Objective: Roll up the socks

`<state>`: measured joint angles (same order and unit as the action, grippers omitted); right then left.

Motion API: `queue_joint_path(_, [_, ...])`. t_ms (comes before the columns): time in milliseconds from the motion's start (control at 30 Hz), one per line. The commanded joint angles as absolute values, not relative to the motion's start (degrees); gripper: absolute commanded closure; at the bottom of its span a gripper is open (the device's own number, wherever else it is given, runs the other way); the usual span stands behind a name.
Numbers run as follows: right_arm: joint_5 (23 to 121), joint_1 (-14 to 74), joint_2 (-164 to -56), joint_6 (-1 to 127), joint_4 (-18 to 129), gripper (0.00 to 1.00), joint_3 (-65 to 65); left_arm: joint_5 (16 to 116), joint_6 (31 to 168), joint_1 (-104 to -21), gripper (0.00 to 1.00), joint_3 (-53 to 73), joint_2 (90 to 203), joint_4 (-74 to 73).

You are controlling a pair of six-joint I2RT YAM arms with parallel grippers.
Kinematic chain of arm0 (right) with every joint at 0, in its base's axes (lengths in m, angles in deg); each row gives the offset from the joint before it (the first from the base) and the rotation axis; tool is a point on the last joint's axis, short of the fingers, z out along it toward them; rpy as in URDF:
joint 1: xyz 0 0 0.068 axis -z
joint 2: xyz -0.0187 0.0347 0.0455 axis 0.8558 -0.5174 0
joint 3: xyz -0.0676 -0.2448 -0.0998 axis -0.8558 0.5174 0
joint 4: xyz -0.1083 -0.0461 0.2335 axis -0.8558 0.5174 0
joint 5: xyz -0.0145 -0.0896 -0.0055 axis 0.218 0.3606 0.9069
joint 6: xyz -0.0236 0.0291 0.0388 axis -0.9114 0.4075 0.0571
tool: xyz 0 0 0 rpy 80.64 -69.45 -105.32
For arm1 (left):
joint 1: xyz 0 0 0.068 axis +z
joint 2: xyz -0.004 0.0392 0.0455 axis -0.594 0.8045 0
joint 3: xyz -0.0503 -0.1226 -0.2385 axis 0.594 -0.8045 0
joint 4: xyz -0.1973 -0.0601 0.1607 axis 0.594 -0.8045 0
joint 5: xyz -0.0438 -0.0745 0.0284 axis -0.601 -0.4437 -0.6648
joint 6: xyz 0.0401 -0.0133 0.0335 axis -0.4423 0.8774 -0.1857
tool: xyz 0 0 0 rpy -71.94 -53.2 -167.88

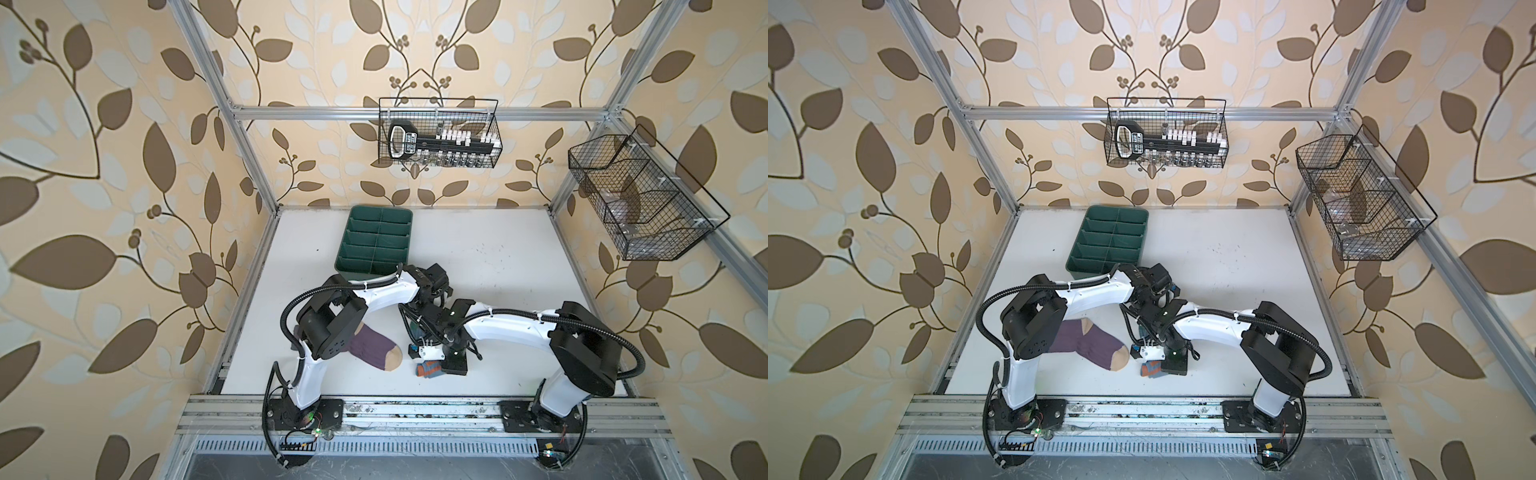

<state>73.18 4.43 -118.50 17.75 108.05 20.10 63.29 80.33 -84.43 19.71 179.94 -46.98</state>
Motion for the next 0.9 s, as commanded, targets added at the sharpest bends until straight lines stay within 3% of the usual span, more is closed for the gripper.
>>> queue_joint_path(0, [73.5,4.8,-120.4,16.7,108.8,1.00,20.8,69.1,81.6,-84.4,0.49,20.6,180.2,-45.8])
queue_joint_path(367, [73.3,5.8,-120.0,16.7,107.6,1.00,22.1,76.6,83.6,-84.4,0.83,17.9,176.3,-43.3])
queue_joint_path(600, [73.0,6.7,-120.2,17.8,107.4,1.00,22.8,81.8,85.2,-84.3,0.96,13.5,171.7,-40.0])
queue_joint_path(867, [72.4,7.4,-120.7,19.0,107.5,1.00,22.8,87.3,86.7,-84.3,1.00,10.9,168.7,-37.4])
